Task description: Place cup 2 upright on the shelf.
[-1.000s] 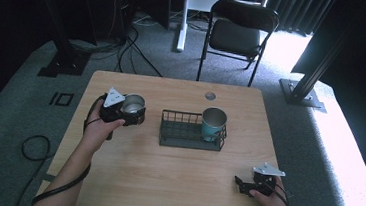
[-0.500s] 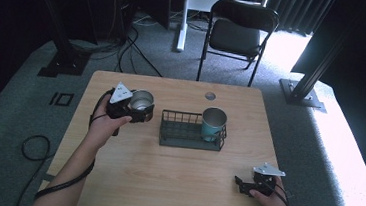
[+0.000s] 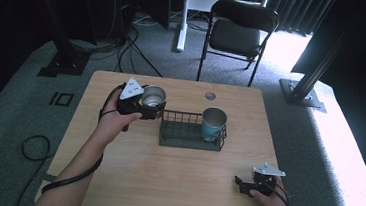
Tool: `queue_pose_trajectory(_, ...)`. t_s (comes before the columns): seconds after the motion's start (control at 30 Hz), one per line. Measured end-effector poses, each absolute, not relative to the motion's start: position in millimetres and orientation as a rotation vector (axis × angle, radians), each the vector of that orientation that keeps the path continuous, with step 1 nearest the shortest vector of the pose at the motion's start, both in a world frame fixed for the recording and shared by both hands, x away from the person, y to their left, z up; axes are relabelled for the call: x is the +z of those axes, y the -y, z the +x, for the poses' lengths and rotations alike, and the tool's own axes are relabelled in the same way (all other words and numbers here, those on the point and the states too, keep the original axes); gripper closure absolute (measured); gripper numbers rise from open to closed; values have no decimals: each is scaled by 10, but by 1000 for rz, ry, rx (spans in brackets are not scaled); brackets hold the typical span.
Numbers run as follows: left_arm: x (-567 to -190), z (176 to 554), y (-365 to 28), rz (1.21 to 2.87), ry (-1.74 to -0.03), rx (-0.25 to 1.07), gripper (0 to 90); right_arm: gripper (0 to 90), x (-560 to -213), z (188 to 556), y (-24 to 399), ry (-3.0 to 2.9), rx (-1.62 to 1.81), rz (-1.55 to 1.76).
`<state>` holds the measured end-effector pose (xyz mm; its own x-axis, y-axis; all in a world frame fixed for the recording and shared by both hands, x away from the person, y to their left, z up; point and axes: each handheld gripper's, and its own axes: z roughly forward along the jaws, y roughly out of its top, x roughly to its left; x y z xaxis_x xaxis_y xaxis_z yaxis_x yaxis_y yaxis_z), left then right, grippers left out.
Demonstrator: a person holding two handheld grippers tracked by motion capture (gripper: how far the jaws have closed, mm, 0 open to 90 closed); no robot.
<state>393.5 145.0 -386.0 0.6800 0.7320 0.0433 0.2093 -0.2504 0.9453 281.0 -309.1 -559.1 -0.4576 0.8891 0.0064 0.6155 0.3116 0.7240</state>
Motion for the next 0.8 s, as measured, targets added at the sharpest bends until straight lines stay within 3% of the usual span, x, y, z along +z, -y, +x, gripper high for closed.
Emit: queue_pose_trajectory(0.8,-3863,4046,-894,1747,-733,552,140,111,-5592,2810,3091,-2188,943,1339)
